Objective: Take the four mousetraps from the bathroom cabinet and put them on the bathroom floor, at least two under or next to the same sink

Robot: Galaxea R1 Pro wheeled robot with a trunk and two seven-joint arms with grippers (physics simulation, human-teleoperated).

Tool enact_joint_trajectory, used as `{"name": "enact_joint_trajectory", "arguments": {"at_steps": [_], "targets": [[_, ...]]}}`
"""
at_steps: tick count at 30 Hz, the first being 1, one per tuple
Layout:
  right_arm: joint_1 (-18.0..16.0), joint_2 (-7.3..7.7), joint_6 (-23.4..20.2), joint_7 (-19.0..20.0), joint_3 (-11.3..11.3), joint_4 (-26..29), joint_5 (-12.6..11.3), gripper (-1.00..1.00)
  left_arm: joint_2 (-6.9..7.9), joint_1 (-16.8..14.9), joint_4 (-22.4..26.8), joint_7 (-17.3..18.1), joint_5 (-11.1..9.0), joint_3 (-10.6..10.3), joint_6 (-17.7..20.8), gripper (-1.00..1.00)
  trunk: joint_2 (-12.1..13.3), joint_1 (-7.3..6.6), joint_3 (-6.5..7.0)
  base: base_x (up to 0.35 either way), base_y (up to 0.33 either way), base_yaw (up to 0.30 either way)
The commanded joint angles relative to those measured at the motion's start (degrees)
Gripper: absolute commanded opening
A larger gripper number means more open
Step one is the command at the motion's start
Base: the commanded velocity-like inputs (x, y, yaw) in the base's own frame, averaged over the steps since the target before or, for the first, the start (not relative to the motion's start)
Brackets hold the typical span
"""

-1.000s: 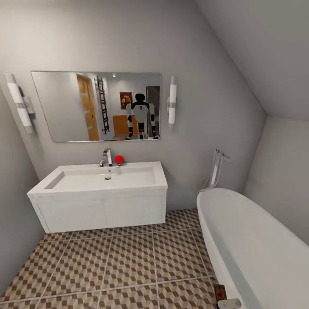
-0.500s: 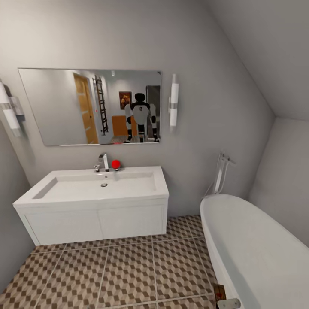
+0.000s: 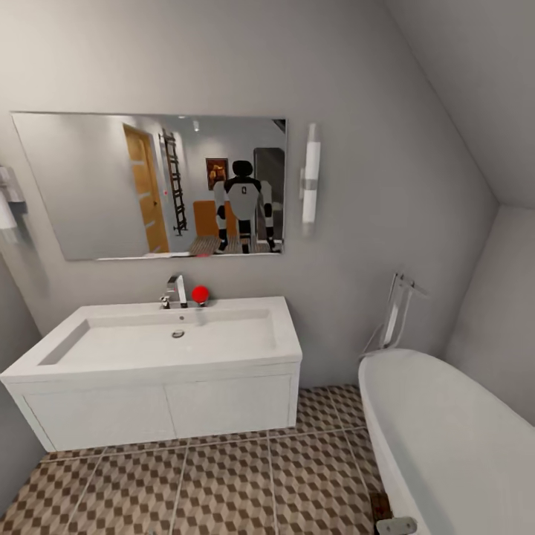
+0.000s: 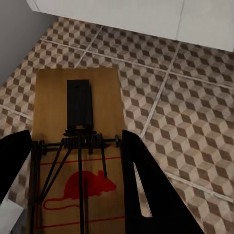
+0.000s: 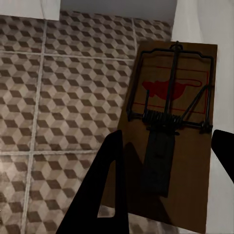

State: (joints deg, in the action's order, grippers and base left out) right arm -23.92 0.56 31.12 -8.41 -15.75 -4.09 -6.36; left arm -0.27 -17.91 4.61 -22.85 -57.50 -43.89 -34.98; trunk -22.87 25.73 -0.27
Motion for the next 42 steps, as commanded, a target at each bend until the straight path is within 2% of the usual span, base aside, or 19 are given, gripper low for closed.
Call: {"name": "enact_joint_trajectory", "arguments": {"at_steps": [1,11,18,31,42], "targets": [[-0.1,-0.03,0.3,0.0,-0.5,-0.2,-0.6,-1.0,0.0,0.0,0.0,-0.5,-0.1,-0.5,0.0,-1.0,0.0,0.06,-0.03,0.327,0.134,0.0],[-0.1,-0.03,0.3,0.1,-0.5,-0.2,-0.5,-1.0,-0.04,0.0,0.0,-0.9,-0.1,-0.5,0.0,-1.0,0.0,0.06,-0.03,0.272,0.114,0.0],[-0.1,-0.03,0.3,-0.2,-0.5,-0.2,-0.5,-1.0,-0.06,0.0,0.0,-1.0,-0.1,-0.5,0.0,-1.0,0.0,0.06,-0.03,0.031,0.013,0.022],[-0.1,-0.03,0.3,-0.4,-0.5,-0.2,-0.5,-1.0,-0.17,0.0,0.0,-1.4,-0.1,-0.5,-0.1,-1.0,0.0,0.06,-0.03,0.001,0.001,0.248],[-0.1,-0.03,0.3,-0.4,-0.5,-0.2,-0.5,-1.0,-0.17,0.0,0.0,-1.2,-0.1,-0.5,0.0,-1.0,0.0,0.06,-0.03,0.079,0.084,0.02]]}}
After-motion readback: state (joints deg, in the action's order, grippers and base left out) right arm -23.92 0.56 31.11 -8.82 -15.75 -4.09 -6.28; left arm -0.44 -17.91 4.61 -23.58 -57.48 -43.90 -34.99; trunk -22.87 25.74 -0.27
